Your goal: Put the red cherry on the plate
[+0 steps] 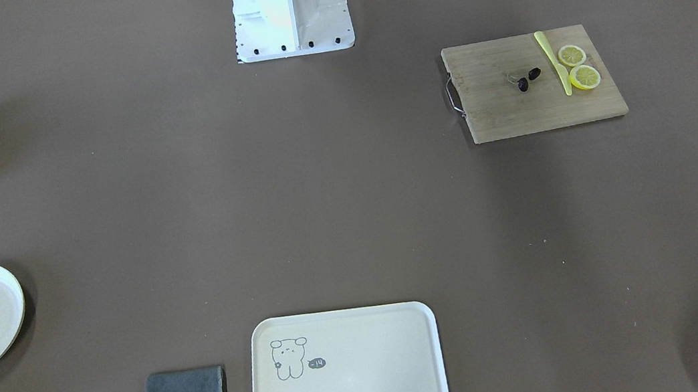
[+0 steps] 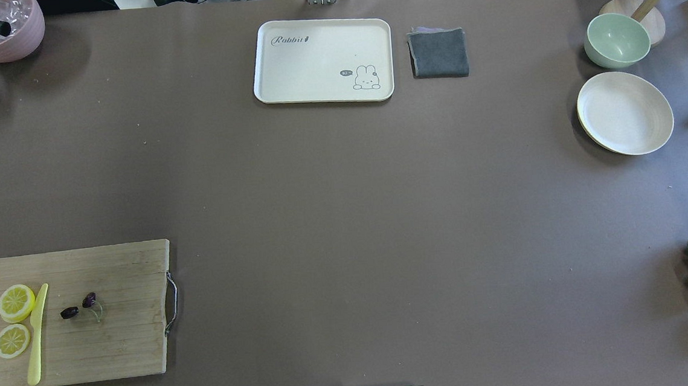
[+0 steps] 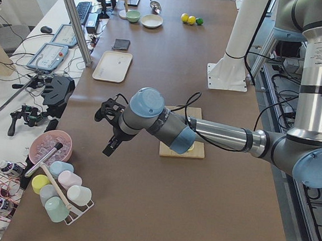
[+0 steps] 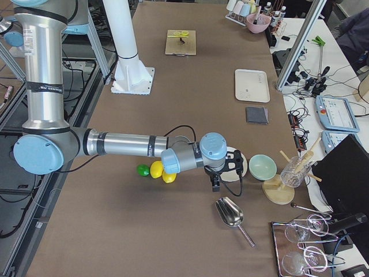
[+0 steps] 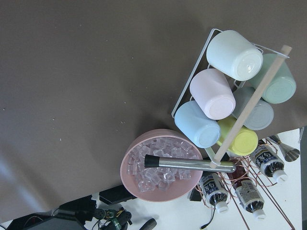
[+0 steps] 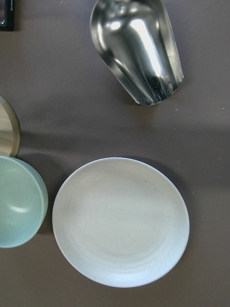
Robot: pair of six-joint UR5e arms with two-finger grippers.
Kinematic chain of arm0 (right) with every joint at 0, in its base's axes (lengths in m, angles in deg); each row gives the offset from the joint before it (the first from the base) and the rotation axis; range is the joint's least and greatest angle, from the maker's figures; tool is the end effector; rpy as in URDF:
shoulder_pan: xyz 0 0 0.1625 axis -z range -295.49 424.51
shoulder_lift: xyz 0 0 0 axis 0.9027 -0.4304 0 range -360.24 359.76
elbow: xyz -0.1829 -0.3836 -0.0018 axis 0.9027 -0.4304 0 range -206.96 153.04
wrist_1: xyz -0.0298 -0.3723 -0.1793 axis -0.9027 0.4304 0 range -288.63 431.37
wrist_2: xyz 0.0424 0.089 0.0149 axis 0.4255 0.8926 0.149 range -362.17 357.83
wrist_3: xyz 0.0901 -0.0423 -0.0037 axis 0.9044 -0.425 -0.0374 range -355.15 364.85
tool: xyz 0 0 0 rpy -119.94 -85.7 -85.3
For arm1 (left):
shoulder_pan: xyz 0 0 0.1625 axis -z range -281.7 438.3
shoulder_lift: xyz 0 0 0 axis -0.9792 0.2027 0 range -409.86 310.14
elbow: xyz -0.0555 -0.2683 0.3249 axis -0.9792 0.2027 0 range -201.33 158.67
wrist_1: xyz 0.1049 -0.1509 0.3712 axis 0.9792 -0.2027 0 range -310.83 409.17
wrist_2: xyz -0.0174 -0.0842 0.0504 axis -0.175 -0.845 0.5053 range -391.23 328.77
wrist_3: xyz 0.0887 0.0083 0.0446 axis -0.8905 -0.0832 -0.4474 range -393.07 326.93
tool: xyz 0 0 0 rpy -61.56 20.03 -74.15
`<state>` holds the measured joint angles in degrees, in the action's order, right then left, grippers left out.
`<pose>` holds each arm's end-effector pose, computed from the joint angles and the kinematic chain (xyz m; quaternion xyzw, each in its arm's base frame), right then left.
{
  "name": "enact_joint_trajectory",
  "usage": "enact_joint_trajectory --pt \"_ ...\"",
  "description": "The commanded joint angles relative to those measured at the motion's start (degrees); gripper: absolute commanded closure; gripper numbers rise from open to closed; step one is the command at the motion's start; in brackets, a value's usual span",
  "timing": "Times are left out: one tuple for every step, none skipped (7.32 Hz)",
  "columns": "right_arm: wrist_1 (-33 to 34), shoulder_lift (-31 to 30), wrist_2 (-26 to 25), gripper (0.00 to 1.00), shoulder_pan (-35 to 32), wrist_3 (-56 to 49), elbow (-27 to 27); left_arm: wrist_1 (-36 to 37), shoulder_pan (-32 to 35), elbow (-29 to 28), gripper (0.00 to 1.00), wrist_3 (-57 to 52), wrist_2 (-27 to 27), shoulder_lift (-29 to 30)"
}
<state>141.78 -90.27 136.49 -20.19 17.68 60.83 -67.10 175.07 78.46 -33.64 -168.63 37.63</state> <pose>0.0115 -0.5098 0.6358 0.0715 -0.4238 -0.0029 0.9029 -0.1175 -0.4802 0.5386 0.2882 0.3672 0.0684 0.8817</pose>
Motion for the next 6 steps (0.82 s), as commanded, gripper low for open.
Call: enact_joint_trajectory --pt "-15.9 2.8 -3.7 0.04 6.6 14.7 -9.2 -2.6 -0.2 0.1 0.02 0.2 -0.1 -1.0" --pt "-25.0 4.1 -7.5 0.04 10.8 22.2 -13.8 -2.7 -0.1 0.2 0.02 0.2 -0.1 -1.0" --pt "-27.6 4.1 -10.1 0.05 13.5 25.5 -14.9 -2.7 -0.1 0.2 0.02 0.1 0.0 -1.0" --pt "-27.7 4.1 -10.6 0.11 13.9 26.4 -15.4 -2.7 -0.2 0.2 0.02 0.0 0.0 -1.0" --pt "-27.8 4.3 -10.9 0.17 14.4 28.6 -15.3 -2.7 -0.1 0.2 0.02 0.0 0.0 -1.0" --pt "-27.7 4.9 -12.3 0.23 15.4 30.7 -15.4 -3.5 -0.1 0.1 0.02 0.1 0.0 -1.0"
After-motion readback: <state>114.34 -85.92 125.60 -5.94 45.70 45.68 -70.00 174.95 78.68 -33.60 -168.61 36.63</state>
